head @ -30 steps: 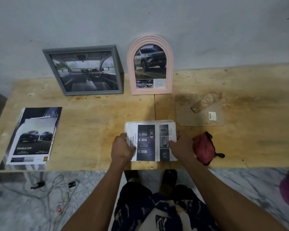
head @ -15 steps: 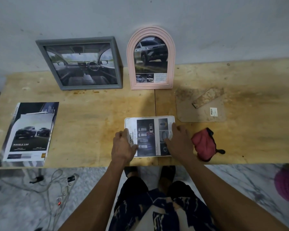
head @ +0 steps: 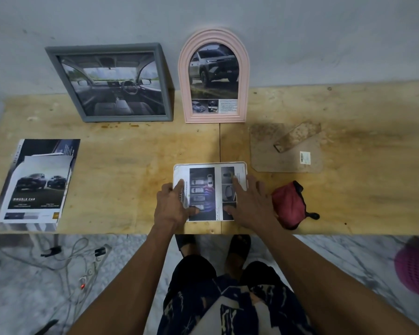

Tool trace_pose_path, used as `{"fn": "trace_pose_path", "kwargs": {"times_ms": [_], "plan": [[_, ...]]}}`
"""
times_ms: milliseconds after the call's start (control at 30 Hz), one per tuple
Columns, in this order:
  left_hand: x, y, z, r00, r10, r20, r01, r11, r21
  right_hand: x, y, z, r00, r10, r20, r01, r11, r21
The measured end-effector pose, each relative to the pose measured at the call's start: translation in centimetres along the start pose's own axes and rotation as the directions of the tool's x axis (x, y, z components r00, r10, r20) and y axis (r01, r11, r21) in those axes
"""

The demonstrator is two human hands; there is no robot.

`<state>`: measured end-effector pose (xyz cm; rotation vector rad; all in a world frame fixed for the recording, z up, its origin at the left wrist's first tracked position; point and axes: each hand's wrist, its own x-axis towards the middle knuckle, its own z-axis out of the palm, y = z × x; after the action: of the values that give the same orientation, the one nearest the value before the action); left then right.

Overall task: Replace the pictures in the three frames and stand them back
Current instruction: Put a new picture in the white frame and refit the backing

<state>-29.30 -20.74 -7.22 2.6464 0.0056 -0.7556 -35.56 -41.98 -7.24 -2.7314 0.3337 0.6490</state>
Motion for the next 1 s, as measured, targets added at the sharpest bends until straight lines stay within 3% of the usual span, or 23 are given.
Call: {"fn": "trace_pose_path", "kwargs": {"times_ms": [400,700,1000], "plan": [[0.1,-0.1,-0.2,1.0,0.016,0.004,-0.016,1.0,-0.023,0.2,0.3,0.5,0.985,-0.021,-0.169,0.024,1.0,0.019],[0.0,-1.3,-0.6,0.996,0.077,0.043,-0.075,0.996,-0.045,-0.2,-1.0,-0.1,0.993,0.043,-0.112,-0.036,0.997,0.064],[0.2,-1.0,-1.0,0.995,0.103,0.003,-0.102,0.991,-0.084,-1.2,-1.6,-2.1,0.994,0.095,-0.053,-0.08,0.967,0.24]]}}
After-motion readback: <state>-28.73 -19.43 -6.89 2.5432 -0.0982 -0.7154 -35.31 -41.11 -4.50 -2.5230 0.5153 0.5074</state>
